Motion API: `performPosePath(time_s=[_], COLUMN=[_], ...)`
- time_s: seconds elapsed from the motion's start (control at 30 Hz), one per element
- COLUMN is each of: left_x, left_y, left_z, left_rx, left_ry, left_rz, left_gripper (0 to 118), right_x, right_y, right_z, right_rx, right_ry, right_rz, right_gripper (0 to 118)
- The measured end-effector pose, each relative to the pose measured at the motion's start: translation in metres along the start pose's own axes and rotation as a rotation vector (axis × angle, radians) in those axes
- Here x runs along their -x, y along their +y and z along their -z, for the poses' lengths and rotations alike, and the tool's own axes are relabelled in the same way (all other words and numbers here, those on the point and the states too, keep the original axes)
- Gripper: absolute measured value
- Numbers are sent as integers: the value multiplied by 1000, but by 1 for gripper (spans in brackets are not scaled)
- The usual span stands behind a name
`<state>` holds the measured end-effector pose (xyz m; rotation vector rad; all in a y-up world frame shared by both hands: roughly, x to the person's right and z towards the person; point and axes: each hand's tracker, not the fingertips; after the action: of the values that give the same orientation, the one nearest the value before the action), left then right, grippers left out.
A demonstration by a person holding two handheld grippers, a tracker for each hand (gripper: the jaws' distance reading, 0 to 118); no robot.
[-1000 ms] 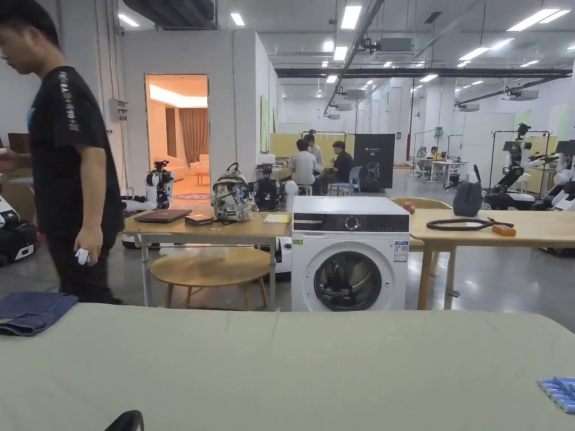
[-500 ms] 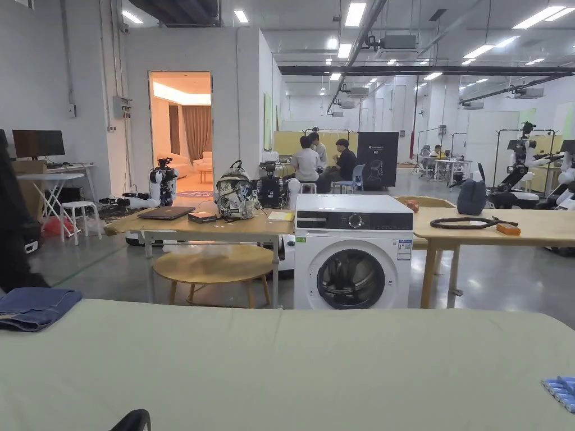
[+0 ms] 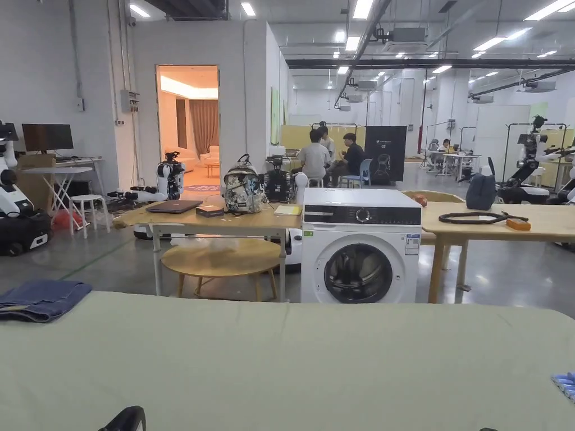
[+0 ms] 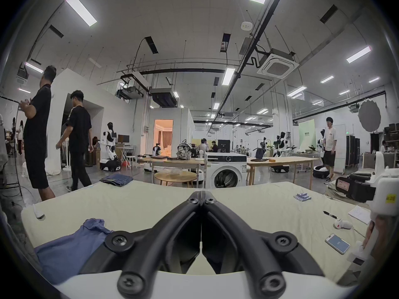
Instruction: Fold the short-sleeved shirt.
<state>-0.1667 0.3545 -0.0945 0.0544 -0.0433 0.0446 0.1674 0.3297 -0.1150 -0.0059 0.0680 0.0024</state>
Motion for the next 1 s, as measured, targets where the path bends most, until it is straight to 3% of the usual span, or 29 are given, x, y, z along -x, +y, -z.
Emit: performPosePath(time_s=[0.17, 0.43, 0.57, 0.77, 0.83, 0.87, 0.9, 0.97, 1.0], left_x=[7, 47, 64, 79, 90, 99, 109, 130, 144], left_y=[2, 4, 5, 3, 3, 3, 0, -9, -19], left_z=[-8, -39, -52, -58, -53, -47, -39, -18, -6], left_rx=[0, 19, 44, 65, 117, 160, 204, 303, 352], left_ry=[26, 201, 265, 292, 231, 202, 174, 155, 160], left_rz=[11, 27, 66, 65, 43, 44, 62, 88, 89], left_gripper=[0, 0, 0, 0, 0, 4, 19, 60, 73], right_x=[13, 57, 75, 90, 91, 90, 89, 84, 81], right_y=[-2, -13, -19, -22, -22, -22, -22, -26, -29], right_z=[7, 27, 35, 45, 46, 46, 46, 45, 45], right_rx=[4, 32, 50, 68, 75, 77, 79, 85, 93], right_ry=[39, 226, 270, 325, 342, 344, 346, 340, 331], right_rz=[11, 50, 61, 96, 97, 95, 92, 88, 88], right_gripper=[0, 0, 0, 0, 0, 0, 0, 0, 0])
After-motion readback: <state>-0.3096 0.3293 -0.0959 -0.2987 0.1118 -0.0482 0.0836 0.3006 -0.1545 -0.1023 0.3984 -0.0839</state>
